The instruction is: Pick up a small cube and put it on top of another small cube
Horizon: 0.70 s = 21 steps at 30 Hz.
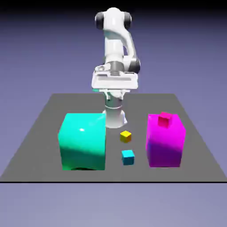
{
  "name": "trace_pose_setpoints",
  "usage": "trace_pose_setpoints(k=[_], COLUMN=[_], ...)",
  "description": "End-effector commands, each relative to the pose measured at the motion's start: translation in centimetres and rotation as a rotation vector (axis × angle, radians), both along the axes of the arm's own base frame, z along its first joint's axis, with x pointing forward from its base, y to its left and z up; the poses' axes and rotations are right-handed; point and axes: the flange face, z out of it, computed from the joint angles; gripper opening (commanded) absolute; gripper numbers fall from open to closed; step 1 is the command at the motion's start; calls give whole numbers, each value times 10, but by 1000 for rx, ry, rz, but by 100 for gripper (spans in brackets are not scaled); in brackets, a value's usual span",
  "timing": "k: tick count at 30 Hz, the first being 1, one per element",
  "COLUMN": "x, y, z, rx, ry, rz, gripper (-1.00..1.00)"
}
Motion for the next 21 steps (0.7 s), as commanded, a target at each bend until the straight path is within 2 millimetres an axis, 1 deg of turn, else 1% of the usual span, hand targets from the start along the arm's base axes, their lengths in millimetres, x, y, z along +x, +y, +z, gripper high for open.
trace_pose_setpoints(k=[1,4,7,12,17,18,19,20,21], x=[4,14,19,16,0,-7,-18,-33,-37], y=[4,17,30,50,68,68,65,66,67], z=[-13,-54,-96,-165,-234,-247,-259,-272,-275], rx=[-2,-9,-16,-33,-55,-52,-36,-30,-30], ry=[22,89,155,266,378,406,442,473,479], rz=[10,41,70,115,159,152,121,111,114], gripper=[0,0,0,0,0,0,0,0,0])
